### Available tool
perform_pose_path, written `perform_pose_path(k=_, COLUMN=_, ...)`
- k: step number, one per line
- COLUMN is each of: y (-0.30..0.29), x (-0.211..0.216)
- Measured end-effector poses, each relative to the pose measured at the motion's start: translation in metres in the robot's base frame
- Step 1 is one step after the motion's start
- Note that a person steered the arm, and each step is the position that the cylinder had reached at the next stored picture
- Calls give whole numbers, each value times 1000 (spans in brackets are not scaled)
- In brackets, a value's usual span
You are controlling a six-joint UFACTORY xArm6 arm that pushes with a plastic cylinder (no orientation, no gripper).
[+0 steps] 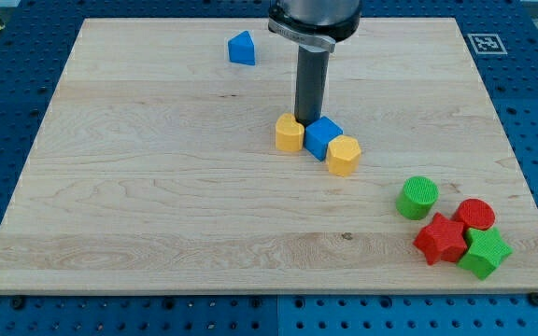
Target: Push the blue cube left a bit
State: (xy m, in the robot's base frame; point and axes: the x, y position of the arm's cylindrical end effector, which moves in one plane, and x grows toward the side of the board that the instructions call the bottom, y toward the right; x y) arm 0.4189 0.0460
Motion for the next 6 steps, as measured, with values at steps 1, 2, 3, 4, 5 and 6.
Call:
perform_pose_path(k=1, y=33, x=2)
perform_pose_path(k=2, y=75, x=3)
perform_pose_path(k=3, y=95, x=12)
perform_pose_path(k=4, y=96, x=17)
perform_pose_path(k=5, y=85, x=17)
perform_pose_path(k=6, y=52, x=12)
